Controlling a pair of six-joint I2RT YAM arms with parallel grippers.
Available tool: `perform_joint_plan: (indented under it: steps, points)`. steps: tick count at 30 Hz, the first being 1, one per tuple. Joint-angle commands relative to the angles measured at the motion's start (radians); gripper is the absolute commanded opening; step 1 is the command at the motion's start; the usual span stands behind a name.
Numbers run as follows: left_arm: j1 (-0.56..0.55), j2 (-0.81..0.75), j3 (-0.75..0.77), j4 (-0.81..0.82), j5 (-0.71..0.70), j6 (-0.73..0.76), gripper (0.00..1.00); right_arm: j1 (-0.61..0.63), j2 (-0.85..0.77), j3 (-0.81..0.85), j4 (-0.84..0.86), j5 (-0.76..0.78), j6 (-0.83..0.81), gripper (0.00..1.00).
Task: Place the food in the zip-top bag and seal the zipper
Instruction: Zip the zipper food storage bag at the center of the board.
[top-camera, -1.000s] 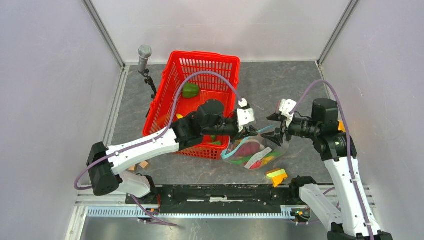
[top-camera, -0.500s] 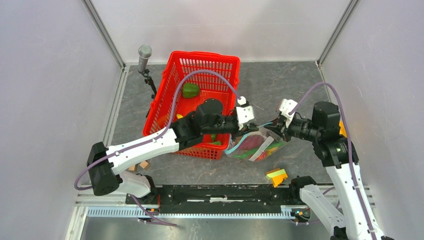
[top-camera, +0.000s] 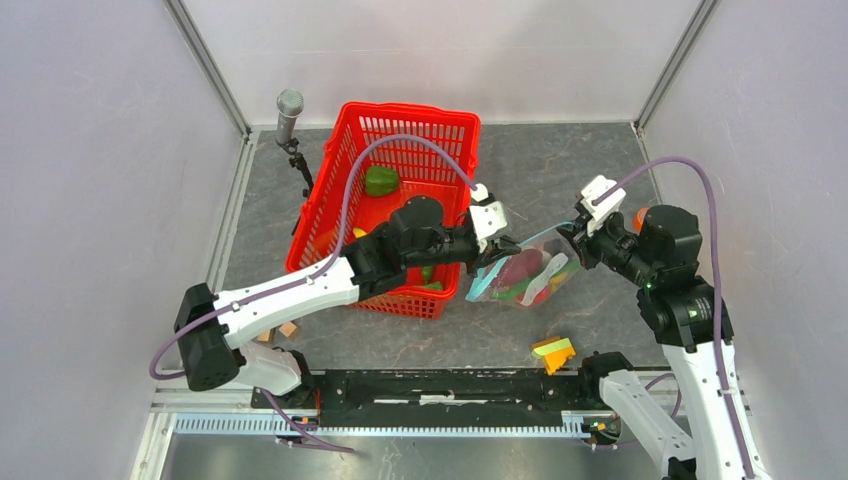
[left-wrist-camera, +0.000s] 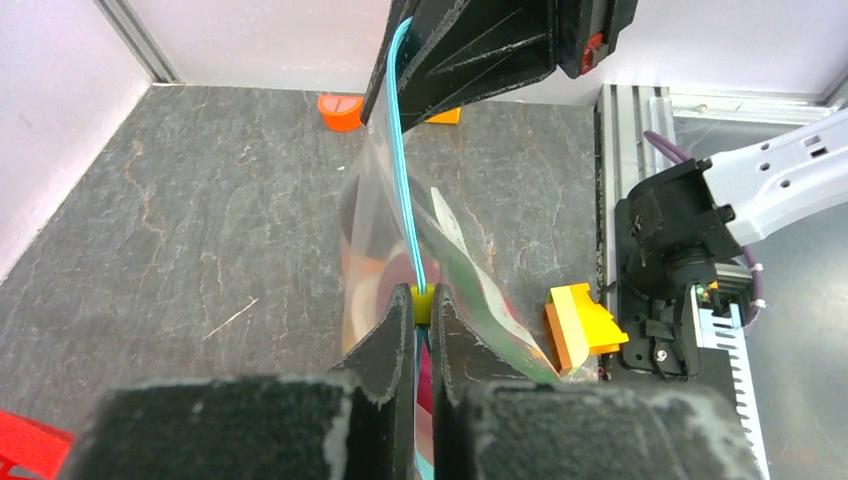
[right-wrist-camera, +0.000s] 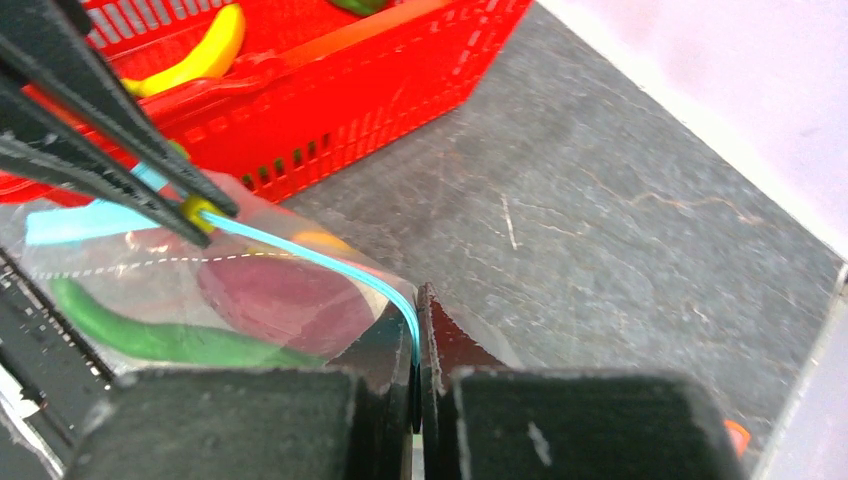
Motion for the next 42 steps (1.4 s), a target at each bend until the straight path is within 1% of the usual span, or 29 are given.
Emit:
perform_joint_plan:
  steps: [1,3,5,8,9,11,12,14,15,17,19,21,24,27,28,29,31,32,33,34,36,37,38,42]
  points:
    - [-0.007,0.032,0.074,-0.001,0.093,-0.089,0.05,-0.015,-0.028,0.06,0.074,0.284,0.039,0.0]
    - [-0.014,0.073,0.138,-0.044,0.108,-0.093,0.05,-0.015,-0.033,0.07,0.073,0.318,0.042,0.0]
    - [-0.018,0.104,0.177,-0.057,0.106,-0.1,0.06,-0.015,-0.037,0.074,0.072,0.32,0.044,0.0]
    - [-0.017,0.116,0.196,-0.109,0.08,-0.102,0.07,-0.015,-0.037,0.063,0.079,0.346,0.045,0.0]
    - [-0.017,0.113,0.192,-0.119,0.065,-0.1,0.04,-0.014,-0.031,0.061,0.07,0.328,0.034,0.0]
    - [-0.017,0.105,0.182,-0.128,0.011,-0.082,0.02,-0.016,-0.01,0.072,0.014,0.207,-0.021,0.0]
    - [-0.017,0.102,0.184,-0.14,-0.005,-0.071,0.02,-0.015,-0.006,0.07,-0.003,0.138,-0.047,0.04]
    - [-0.016,0.108,0.209,-0.176,-0.032,-0.036,0.02,-0.016,-0.01,0.053,-0.045,0.018,-0.125,0.34]
    - [-0.015,0.115,0.23,-0.2,-0.029,-0.013,0.02,-0.015,-0.012,0.048,-0.068,-0.026,-0.166,0.51]
    - [-0.011,0.138,0.28,-0.244,0.017,0.028,0.02,-0.015,-0.021,0.035,-0.073,-0.091,-0.216,0.72]
    - [-0.01,0.171,0.339,-0.289,0.065,0.064,0.02,-0.015,-0.028,0.02,-0.06,-0.142,-0.252,0.79]
    - [-0.01,0.211,0.403,-0.335,0.085,0.086,0.02,-0.015,-0.021,-0.003,-0.054,-0.158,-0.285,0.79]
    - [-0.008,0.255,0.459,-0.365,0.098,0.099,0.02,-0.015,-0.003,-0.047,-0.074,-0.183,-0.343,0.79]
    - [-0.006,0.269,0.461,-0.377,0.094,0.114,0.02,-0.014,0.005,-0.078,-0.07,-0.227,-0.371,0.74]
    - [-0.006,0.272,0.459,-0.383,0.097,0.119,0.02,-0.015,0.003,-0.083,-0.065,-0.24,-0.379,0.69]
    - [-0.006,0.273,0.459,-0.389,0.101,0.124,0.02,-0.015,-0.001,-0.089,-0.054,-0.244,-0.379,0.63]
    - [-0.007,0.272,0.453,-0.393,0.097,0.131,0.02,-0.014,-0.007,-0.095,-0.048,-0.251,-0.385,0.56]
    - [-0.005,0.269,0.447,-0.391,0.093,0.133,0.02,-0.015,-0.008,-0.095,-0.046,-0.249,-0.386,0.5]
    - [-0.004,0.266,0.441,-0.387,0.092,0.132,0.02,-0.014,-0.012,-0.095,-0.039,-0.241,-0.381,0.42]
    - [-0.005,0.263,0.434,-0.382,0.088,0.133,0.02,-0.014,-0.017,-0.098,-0.036,-0.232,-0.378,0.3]
    - [-0.005,0.26,0.425,-0.377,0.081,0.133,0.02,-0.014,-0.028,-0.104,-0.021,-0.202,-0.359,0.1]
    - [-0.004,0.257,0.421,-0.375,0.075,0.134,0.02,-0.015,-0.036,-0.109,-0.003,-0.179,-0.338,0.04]
    - [-0.004,0.253,0.414,-0.371,0.069,0.133,0.02,-0.015,-0.043,-0.116,0.006,-0.155,-0.324,0.0]
    - [-0.004,0.228,0.371,-0.336,0.047,0.118,0.02,-0.015,-0.052,-0.115,0.031,-0.056,-0.27,0.0]
